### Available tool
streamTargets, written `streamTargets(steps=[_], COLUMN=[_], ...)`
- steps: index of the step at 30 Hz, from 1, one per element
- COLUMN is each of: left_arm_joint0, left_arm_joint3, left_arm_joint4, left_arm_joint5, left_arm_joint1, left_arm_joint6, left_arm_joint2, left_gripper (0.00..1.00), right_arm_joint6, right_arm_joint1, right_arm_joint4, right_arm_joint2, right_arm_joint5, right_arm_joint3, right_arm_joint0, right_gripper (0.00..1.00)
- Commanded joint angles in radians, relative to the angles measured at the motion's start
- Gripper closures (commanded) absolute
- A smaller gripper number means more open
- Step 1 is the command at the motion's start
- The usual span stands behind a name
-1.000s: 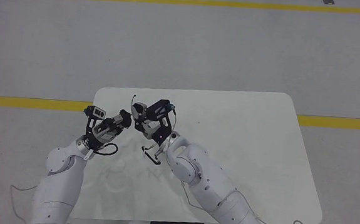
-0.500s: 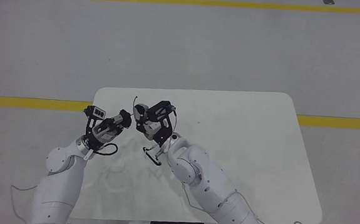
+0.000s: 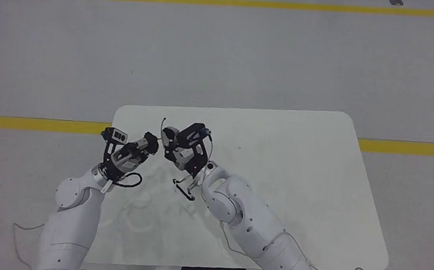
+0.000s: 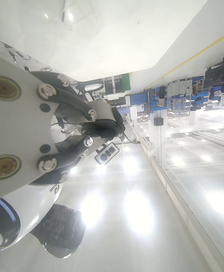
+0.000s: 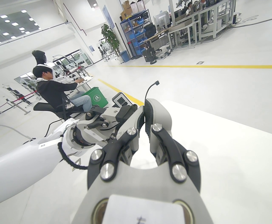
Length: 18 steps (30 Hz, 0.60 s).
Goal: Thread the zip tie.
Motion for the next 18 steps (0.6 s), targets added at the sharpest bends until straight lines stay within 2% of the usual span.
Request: streamTargets(steps=[1, 5, 6, 7, 8, 9, 18], left_arm_joint0=[0.000, 0.000, 0.000, 0.000, 0.000, 0.000, 0.000], left_arm_joint3=[0.000, 0.000, 0.000, 0.000, 0.000, 0.000, 0.000], left_arm_joint4=[0.000, 0.000, 0.000, 0.000, 0.000, 0.000, 0.000], left_arm_joint5=[0.000, 0.000, 0.000, 0.000, 0.000, 0.000, 0.000], left_arm_joint1=[0.000, 0.000, 0.000, 0.000, 0.000, 0.000, 0.000], left_arm_joint6=[0.000, 0.000, 0.000, 0.000, 0.000, 0.000, 0.000], left_arm_joint2=[0.000, 0.000, 0.000, 0.000, 0.000, 0.000, 0.000], left_gripper=[1.00, 1.00, 1.00, 1.00, 1.00, 1.00, 1.00], right_arm_joint6=[-0.003, -0.009, -0.010, -0.011, -0.013, -0.014, -0.024], right_arm_joint1=[0.000, 0.001, 0.001, 0.001, 0.001, 0.001, 0.003], right_arm_joint4=[0.000, 0.001, 0.002, 0.003, 0.004, 0.005, 0.001], right_arm_joint2=[0.001, 0.002, 0.002, 0.002, 0.002, 0.002, 0.004], right_arm_joint5=[0.001, 0.002, 0.002, 0.002, 0.001, 0.000, -0.004], right_arm_joint3=[-0.002, -0.007, -0.008, -0.008, -0.009, -0.009, -0.012], right_arm_joint0=[-0.002, -0.005, -0.005, -0.006, -0.006, -0.006, -0.007], right_gripper=[1.00, 1.00, 0.94, 0.75, 0.69, 0.67, 0.71])
